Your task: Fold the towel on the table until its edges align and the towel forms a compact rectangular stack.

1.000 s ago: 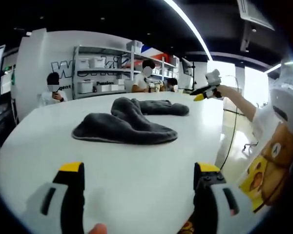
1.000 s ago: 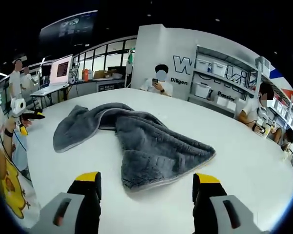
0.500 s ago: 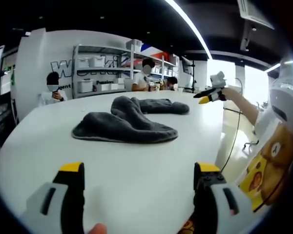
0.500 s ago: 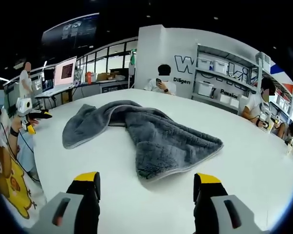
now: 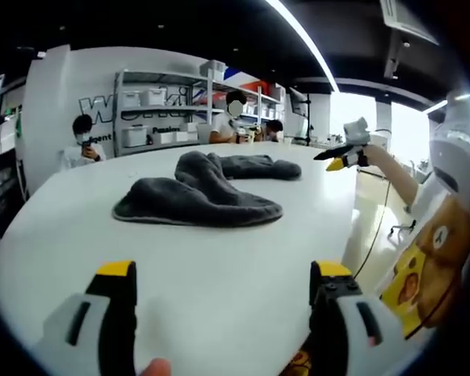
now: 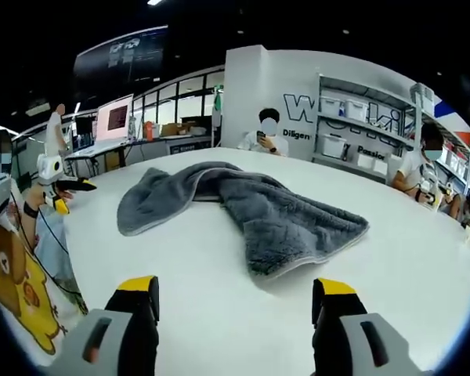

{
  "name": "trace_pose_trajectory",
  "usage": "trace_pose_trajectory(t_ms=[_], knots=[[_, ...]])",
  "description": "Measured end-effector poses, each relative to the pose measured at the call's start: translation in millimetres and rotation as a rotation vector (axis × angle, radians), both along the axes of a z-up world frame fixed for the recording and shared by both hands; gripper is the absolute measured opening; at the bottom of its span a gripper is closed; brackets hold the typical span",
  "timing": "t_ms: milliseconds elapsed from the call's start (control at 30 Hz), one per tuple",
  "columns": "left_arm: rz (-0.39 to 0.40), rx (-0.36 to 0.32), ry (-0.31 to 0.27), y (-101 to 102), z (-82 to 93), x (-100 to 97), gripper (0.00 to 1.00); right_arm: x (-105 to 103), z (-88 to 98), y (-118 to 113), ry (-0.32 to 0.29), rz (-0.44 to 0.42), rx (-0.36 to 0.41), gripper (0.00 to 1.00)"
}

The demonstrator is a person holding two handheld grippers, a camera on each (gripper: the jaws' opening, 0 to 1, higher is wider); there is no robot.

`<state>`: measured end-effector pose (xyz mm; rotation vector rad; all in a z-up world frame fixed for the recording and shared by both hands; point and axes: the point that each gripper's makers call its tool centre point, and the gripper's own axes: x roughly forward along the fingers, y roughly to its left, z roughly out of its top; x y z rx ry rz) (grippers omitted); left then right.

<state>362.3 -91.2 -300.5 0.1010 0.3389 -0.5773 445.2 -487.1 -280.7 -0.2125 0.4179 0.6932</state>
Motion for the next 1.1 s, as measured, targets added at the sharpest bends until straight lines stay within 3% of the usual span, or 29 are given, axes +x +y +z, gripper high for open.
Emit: trace_pose_trajectory(t_ms=[467,1100], knots=[[0.017,0.002,-0.004,7,3.4,-2.8,0.96,-18,-4.0,-1,-0.002,-0.024,0.034,0.85],[-0.012,0.027,-0.011,1,5.9,-8.3,0.95,-25,-3.8,-3,-0.006,-0.027,0.034,0.85]])
